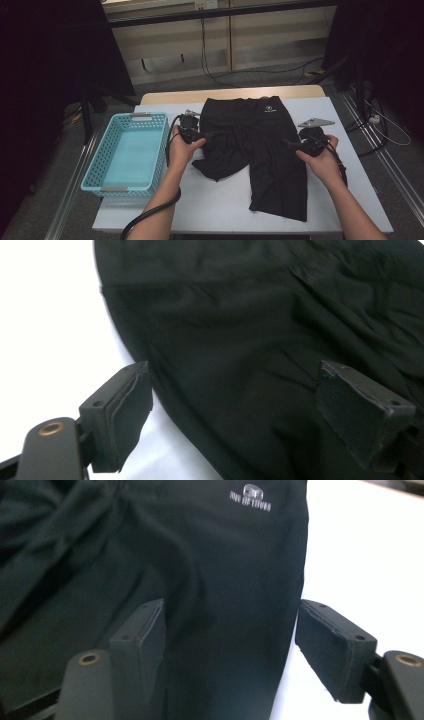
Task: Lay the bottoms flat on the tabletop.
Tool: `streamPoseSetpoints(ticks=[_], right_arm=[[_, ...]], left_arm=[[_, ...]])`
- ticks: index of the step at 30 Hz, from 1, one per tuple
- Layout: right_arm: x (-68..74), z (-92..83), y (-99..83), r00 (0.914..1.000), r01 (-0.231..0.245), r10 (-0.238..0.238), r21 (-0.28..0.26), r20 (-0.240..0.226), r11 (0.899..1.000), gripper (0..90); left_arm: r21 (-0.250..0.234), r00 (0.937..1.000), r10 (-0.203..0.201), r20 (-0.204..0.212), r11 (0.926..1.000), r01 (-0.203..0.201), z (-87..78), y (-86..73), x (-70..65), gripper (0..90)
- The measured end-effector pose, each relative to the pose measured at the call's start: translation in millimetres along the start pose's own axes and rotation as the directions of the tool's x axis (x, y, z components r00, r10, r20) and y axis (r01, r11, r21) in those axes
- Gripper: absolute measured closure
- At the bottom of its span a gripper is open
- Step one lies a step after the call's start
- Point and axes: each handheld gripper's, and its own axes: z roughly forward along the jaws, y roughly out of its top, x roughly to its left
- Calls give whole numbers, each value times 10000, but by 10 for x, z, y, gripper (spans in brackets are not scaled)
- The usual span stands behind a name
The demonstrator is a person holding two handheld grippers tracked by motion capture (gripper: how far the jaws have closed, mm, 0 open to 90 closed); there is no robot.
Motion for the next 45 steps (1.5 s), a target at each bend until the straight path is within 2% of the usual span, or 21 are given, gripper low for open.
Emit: streamPoseSetpoints(ticks=[3,8,9,12,13,16,17,18,22,23,25,28,29,32,34,35,36,37,41,45], right_arm=[[23,-30,-132,9995,-231,237,243,-226,9994,267],[25,-89,-262,9989,-434,439,320,-154,9985,263],[27,-119,-305,9979,-575,584,328,-277,9978,259],[34,-155,-330,9978,-651,657,422,-126,9970,260],[35,-190,-363,9974,-723,720,445,91,9964,260],[42,-213,-399,9964,-849,849,488,17,9952,266],[43,-226,-421,9956,-933,935,597,-11,9939,291],[36,-254,-470,9954,-936,950,727,-150,9929,366],[29,-327,-532,9944,-1045,1055,838,-75,9910,449],[34,-341,-539,9940,-1083,1089,820,-32,9907,473],[40,-370,-566,9959,-895,879,880,224,9921,514],[23,-386,-591,9951,-956,930,927,324,9911,553],[-8,-410,-603,9937,-1066,1030,893,443,9903,599],[-36,-412,-629,9930,-1167,1147,955,268,9886,637],[-31,-399,-639,9940,-1097,1087,1007,145,9889,647],[8,-368,-646,9954,-951,959,1203,-8,9882,669],[19,-363,-641,9964,-848,847,1173,52,9895,692],[32,-360,-630,9969,-772,781,1241,-23,9893,756],[76,-348,-614,9983,-443,486,1267,-310,9910,894],[14,-343,-596,9976,-509,566,1290,-410,9903,900]], left_arm=[[143,9997,179,144,9997,-181,-9,-64,-35,149],[308,9990,432,137,9986,-436,-23,-140,-56,141],[231,9980,636,-22,9977,-635,-46,-164,-62,142],[64,9987,501,20,9987,-501,-71,-183,-77,135],[-59,9978,662,-92,9978,-663,-112,-198,-88,133],[-90,9967,811,-87,9967,-812,-140,-217,-115,131],[-128,9956,932,-93,9956,-933,-163,-227,-133,131],[-120,9946,1034,-104,9946,-1035,-187,-233,-141,131],[-180,9945,1023,-224,9946,-1027,-265,-221,-140,130],[-212,9953,958,-125,9952,-960,-272,-227,-142,129],[-206,9949,987,-191,9949,-991,-278,-238,-146,129],[-156,9950,981,-177,9950,-984,-274,-253,-146,129],[-136,9947,1023,-119,9946,-1024,-268,-260,-148,129],[-141,9944,1054,-100,9943,-1056,-261,-270,-153,130],[-123,9944,1057,-53,9943,-1057,-262,-272,-150,129],[-90,9942,1075,-98,9941,-1076,-273,-273,-152,129],[-61,9936,1129,-67,9936,-1130,-281,-268,-156,129],[-94,9931,1169,-55,9931,-1170,-284,-266,-157,129],[-141,9930,1177,-39,9929,-1177,-287,-266,-175,130],[-136,9927,1204,-18,9926,-1204,-293,-271,-177,130]])
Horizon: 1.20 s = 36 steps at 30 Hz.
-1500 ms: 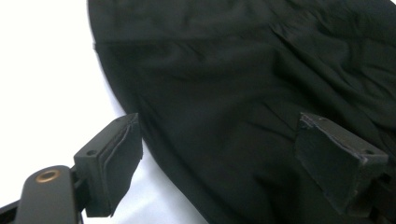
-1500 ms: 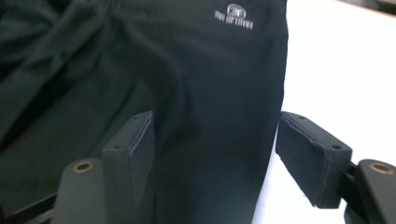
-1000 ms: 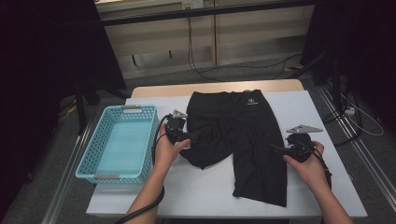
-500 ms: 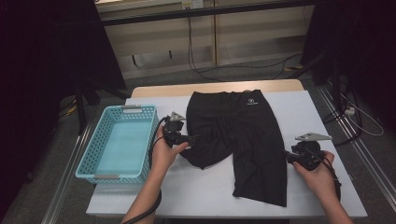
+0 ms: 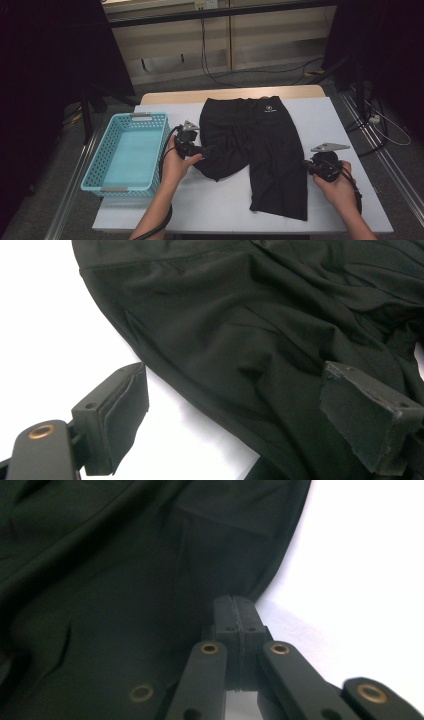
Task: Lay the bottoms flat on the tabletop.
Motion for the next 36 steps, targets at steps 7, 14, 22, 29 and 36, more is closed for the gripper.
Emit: streamPoseSetpoints(ticks=[7,14,22,29,36], right_arm=[[-149,-30,22,9996,-286,287,-141,70,9995,900],[-300,-60,-23,9982,-382,387,-118,461,9992,872],[-221,-189,-84,9966,-622,633,-225,534,9978,675],[-144,-232,-229,9975,-633,628,148,331,9979,711],[-111,-204,-217,9972,-745,744,65,94,9972,846]], left_arm=[[-19,9999,28,163,10000,-28,-10,4,-19,130],[-104,9997,37,254,9999,-34,-29,11,-58,129],[-205,9993,228,294,9995,-222,-92,45,-89,129],[-269,9968,489,631,9985,-473,-79,78,-232,126],[-261,9890,977,1109,9951,-954,2,98,-509,126]])
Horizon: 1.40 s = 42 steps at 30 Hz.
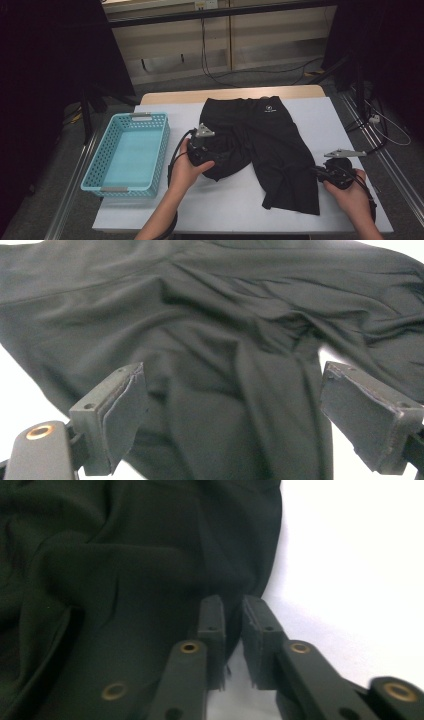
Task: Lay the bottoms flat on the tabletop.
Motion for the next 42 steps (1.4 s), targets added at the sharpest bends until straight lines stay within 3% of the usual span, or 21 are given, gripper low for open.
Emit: streamPoseSetpoints(ticks=[2,10,13,16,18,21,31,32,33,35,37,39,42], right_arm=[[12,11,2,9998,-62,61,-35,-204,10000,888],[22,15,17,9996,-57,55,-52,-293,10000,900],[26,12,12,9995,-85,83,-59,-294,9999,900],[26,11,3,9995,-63,60,-81,-295,9999,900],[30,10,-5,9996,-42,39,-131,-286,9999,900],[36,5,-14,9996,-83,79,-146,-277,9999,900],[47,5,-21,9996,-3,-4,-218,-291,9998,900],[47,5,-21,9996,-3,-4,-218,-291,9998,900],[53,4,-21,9995,19,-26,-205,-320,9998,900],[63,4,-19,9993,86,-93,-190,-355,9998,900],[71,7,-17,9991,128,-135,-180,-412,9998,900],[81,12,-10,9985,101,-112,-210,-532,9997,900],[85,13,13,9986,126,-145,-381,-510,9992,900]], left_arm=[[-19,9998,141,134,9999,-141,40,11,-68,125],[-489,9956,156,923,9987,-112,161,79,-299,140],[-478,9922,225,1230,9987,-167,214,83,-370,200],[-423,9895,646,1297,9973,-595,320,88,-504,248],[-358,9879,544,1455,9981,-497,362,83,-541,335],[-6,9858,655,1549,9978,-662,498,53,-609,437],[466,9821,679,1759,9959,-772,656,12,-640,690],[499,9817,772,1741,9949,-871,665,10,-642,760],[619,9802,794,1814,9938,-920,677,9,-642,760],[658,9808,875,1745,9928,-1003,695,0,-636,849],[772,9798,699,1875,9933,-856,692,6,-616,900],[748,9836,702,1661,9937,-836,677,13,-569,900],[552,9907,333,1319,9976,-409,599,33,-372,900]])
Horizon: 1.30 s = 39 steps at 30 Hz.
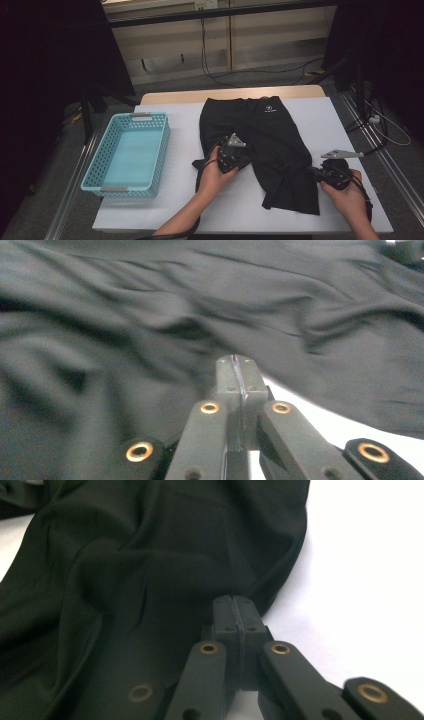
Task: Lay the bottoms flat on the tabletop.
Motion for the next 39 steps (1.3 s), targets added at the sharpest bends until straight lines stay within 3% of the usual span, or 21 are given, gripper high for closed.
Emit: streamPoseSetpoints(ticks=[5,6,8,11,14,19,20,21,22,23,27,34,39], right_arm=[[33,21,40,10000,21,-21,-57,-56,10000,900],[29,28,49,10000,85,-86,-60,-35,9999,900],[13,19,50,10000,51,-51,-64,34,10000,900],[-14,3,32,9999,-83,84,-55,103,10000,900],[-17,5,18,10000,-48,49,-66,69,10000,900],[9,21,21,10000,74,-74,-8,18,10000,900],[22,24,19,9999,113,-113,16,1,9999,900],[23,24,19,9999,136,-136,7,-8,9999,900],[22,23,19,9998,175,-175,-10,-33,9998,900],[21,22,20,9998,171,-171,-19,-57,9999,900],[24,18,38,9998,158,-159,-69,-92,9999,900],[14,-1,78,9999,9,-15,-442,-144,9990,900],[33,11,56,9998,179,-179,-177,24,9997,900]], left_arm=[[-167,9984,-545,115,9984,547,-59,-44,108,900],[-366,9981,-565,233,9977,573,-54,-40,72,848],[-498,9994,-354,40,9981,355,-25,-16,7,591],[-590,9997,-161,198,9981,172,22,16,-94,502],[-479,9998,192,-7,9987,-192,88,23,-169,453],[-281,9988,413,-256,9987,-420,168,0,-202,592],[-119,9997,243,19,9996,-243,162,13,-200,716],[-119,9997,243,19,9996,-243,162,13,-200,807],[-41,9991,14,425,10000,-12,173,6,-196,857],[-32,9991,16,435,10000,-14,173,5,-194,888],[-49,9987,-148,480,9999,150,156,22,-148,900],[-447,9950,-982,199,9941,990,1,3,142,900],[-425,9961,-886,-7,9952,885,-15,-32,177,900]])
